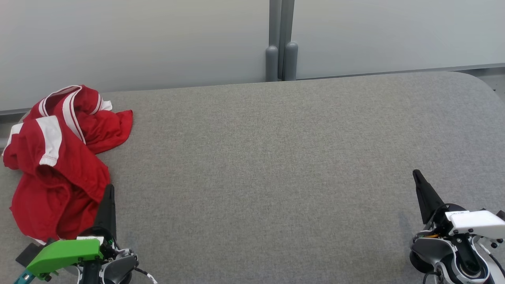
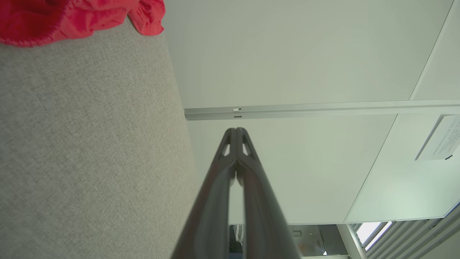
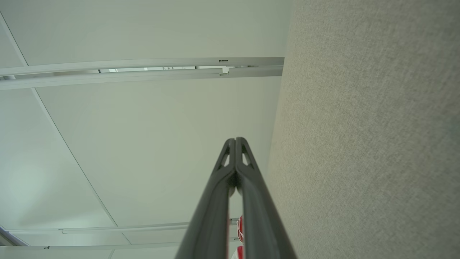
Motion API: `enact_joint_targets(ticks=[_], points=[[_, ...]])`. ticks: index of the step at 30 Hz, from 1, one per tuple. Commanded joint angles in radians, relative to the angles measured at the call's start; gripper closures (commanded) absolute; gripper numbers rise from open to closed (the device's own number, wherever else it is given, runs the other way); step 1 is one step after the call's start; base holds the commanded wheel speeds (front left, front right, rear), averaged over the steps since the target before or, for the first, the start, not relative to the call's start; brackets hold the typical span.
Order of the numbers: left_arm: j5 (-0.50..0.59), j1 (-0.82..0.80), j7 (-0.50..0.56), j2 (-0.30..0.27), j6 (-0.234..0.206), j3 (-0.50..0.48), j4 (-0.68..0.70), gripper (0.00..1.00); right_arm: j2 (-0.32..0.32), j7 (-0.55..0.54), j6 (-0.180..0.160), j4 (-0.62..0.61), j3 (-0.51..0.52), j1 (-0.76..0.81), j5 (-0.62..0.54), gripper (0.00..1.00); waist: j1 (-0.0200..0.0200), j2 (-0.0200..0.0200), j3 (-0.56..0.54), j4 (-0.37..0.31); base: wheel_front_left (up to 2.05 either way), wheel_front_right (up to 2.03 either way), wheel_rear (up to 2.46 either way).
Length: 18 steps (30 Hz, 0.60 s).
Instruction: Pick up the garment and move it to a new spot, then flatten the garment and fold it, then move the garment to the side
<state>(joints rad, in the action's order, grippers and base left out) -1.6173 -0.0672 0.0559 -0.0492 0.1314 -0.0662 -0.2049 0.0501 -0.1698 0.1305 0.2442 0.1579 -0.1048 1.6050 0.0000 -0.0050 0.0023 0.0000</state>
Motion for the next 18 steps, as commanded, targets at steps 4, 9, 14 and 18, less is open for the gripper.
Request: enact_joint_targets(ticks=[4,9,14,18], points=[[0.006,-0.014,-0.001,-0.006,-0.001,-0.001,-0.002,1.00,0.002,-0.001,0.002,0.001,0.001,-0.008,-0.004,1.00,0.0000,0.0050,0.000,0.000,0.00,0.00,0.00],[0.006,-0.014,-0.001,-0.006,-0.001,-0.001,-0.002,1.00,0.002,-0.001,0.002,0.001,0.001,-0.008,-0.004,1.00,0.0000,0.0050,0.000,0.000,0.00,0.00,0.00],[0.006,-0.014,-0.001,-0.006,-0.001,-0.001,-0.002,1.00,0.002,-0.001,0.002,0.001,0.001,-0.008,-0.004,1.00,0.0000,0.0050,0.000,0.000,0.00,0.00,0.00],[0.006,-0.014,-0.001,-0.006,-0.001,-0.001,-0.002,1.00,0.002,-0.001,0.002,0.001,0.001,-0.008,-0.004,1.00,0.0000,0.0050,0.000,0.000,0.00,0.00,0.00]])
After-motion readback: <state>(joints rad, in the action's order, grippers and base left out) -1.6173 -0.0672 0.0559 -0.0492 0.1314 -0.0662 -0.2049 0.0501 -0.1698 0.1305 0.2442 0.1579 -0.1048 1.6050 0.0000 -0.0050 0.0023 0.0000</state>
